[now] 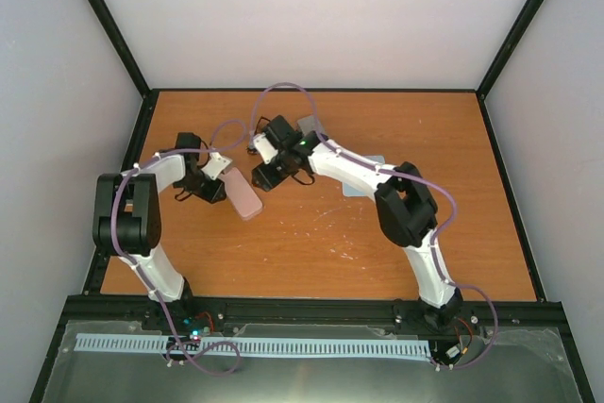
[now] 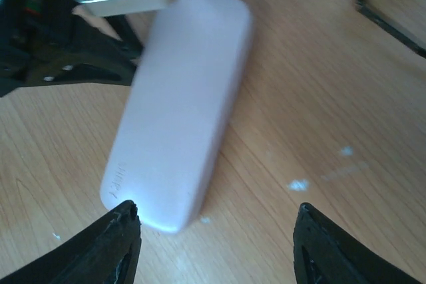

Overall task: Organize the sunglasses
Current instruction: Adjust the sunglasses case at the center of the board.

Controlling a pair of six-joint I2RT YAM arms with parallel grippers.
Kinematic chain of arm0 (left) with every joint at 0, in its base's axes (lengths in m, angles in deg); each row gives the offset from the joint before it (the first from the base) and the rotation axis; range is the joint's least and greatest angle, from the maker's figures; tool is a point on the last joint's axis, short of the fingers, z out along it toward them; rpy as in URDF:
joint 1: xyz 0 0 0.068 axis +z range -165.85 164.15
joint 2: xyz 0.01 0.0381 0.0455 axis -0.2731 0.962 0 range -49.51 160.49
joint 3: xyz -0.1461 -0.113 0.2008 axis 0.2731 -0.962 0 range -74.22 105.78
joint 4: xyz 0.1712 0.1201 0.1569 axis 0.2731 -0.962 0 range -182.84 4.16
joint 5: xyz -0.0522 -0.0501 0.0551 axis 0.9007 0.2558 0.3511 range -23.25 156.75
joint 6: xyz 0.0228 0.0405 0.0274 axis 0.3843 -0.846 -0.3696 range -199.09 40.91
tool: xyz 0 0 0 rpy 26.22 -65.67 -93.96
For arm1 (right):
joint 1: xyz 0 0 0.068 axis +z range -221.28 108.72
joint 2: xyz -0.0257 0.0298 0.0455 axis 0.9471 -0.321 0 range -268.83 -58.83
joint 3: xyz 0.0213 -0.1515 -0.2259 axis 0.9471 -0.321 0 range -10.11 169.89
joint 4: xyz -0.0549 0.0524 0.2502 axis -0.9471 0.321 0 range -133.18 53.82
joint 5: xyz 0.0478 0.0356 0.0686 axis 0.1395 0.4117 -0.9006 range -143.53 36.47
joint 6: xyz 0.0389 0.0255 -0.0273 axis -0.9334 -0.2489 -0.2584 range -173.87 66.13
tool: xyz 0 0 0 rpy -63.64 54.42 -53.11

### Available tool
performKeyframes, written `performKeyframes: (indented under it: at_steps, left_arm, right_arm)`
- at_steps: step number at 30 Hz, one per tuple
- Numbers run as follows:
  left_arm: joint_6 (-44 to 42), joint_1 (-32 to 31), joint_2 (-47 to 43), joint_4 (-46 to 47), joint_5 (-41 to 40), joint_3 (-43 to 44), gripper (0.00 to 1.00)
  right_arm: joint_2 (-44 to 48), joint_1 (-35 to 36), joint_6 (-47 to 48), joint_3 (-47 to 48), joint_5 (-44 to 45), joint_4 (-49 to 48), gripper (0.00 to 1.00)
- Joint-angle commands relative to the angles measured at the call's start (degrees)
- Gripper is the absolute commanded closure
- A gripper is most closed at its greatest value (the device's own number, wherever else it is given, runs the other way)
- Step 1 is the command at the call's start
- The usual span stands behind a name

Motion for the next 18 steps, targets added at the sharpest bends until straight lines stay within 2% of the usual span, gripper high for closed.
performKeyframes:
  at_steps: [1,7,18]
  left_arm:
    - [3.58,-0.29,2.67,4.65,3.58,3.09,0.76]
    - [6.11,-1.61,5.61,5.58,6.50,7.45,0.76]
    - [10.02,-10.55,8.03,6.90,9.79,9.90,0.76]
  right_arm:
    - [-5.30,3.39,3.51,6.08,0.50,2.59,0.38]
    - [-8.67,3.89,2.09,10.39,0.23,5.05,0.34]
    - [-12.73,3.95,-3.29,15.40,3.38,11.94,0.28]
